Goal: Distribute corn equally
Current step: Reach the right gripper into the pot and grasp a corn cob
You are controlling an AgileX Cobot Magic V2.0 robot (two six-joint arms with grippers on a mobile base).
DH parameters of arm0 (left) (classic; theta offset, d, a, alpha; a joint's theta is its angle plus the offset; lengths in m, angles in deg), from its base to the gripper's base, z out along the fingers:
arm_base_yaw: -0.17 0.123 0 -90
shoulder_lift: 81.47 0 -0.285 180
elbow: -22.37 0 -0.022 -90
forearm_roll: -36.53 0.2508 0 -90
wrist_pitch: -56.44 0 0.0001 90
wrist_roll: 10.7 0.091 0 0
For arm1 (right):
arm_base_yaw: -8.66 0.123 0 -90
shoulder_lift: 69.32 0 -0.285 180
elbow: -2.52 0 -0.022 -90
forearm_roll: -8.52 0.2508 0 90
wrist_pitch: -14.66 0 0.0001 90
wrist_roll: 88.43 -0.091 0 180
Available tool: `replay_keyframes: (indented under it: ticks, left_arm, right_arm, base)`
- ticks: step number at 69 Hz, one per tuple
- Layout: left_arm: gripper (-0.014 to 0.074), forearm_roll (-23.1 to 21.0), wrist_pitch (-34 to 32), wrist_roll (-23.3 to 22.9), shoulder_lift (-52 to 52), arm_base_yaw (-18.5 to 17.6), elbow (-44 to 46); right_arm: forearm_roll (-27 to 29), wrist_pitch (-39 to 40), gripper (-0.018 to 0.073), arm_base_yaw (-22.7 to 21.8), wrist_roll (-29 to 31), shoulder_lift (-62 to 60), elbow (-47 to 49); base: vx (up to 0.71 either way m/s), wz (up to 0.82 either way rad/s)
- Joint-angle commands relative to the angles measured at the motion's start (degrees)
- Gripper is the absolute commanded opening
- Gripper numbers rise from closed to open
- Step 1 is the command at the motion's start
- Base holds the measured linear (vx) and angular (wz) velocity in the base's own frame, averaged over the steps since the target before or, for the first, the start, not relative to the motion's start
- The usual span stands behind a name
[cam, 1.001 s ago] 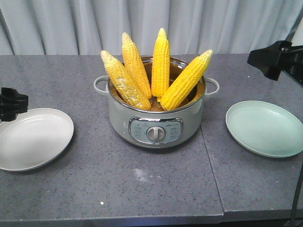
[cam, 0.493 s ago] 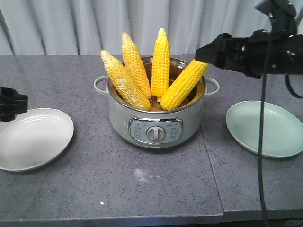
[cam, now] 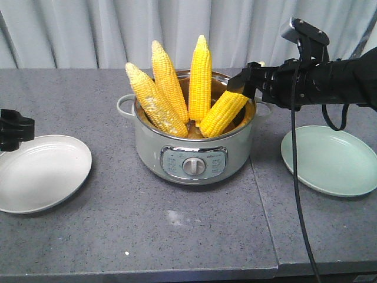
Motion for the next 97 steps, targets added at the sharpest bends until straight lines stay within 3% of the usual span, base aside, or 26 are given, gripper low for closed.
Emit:
replay_keyframes:
  ticks: [1, 19, 67, 97]
  left_arm:
    - [0.0510, -0.77, -3.17, -0.42, -0.95, -0.19, 1.91]
    - [0.0510, -0.77, -3.17, -0.42, -0.95, -0.19, 1.91]
    - [0.0510, -0.77, -3.13, -0.42, -0.95, -0.19, 1.91]
    - [0.0510, -0.77, -3.13, -0.42, -0.95, -0.19, 1.91]
  right_arm:
    - [1.41, 3.70, 0.0576, 0.01, 1.34, -1.73, 2.02]
    - [1.67, 4.10, 0.0576, 1.91, 4.76, 1.02, 5.73]
    - [-1.42, 3.91, 0.0568, 8.63, 4.71, 9.56, 11.50]
    - [-5.38, 3.61, 0.0345, 10.02, 4.71, 9.94, 12.81]
  base:
    - [0.00, 0.00]
    - [0.00, 0.00]
    - [0.00, 0.00]
    - [0.00, 0.00]
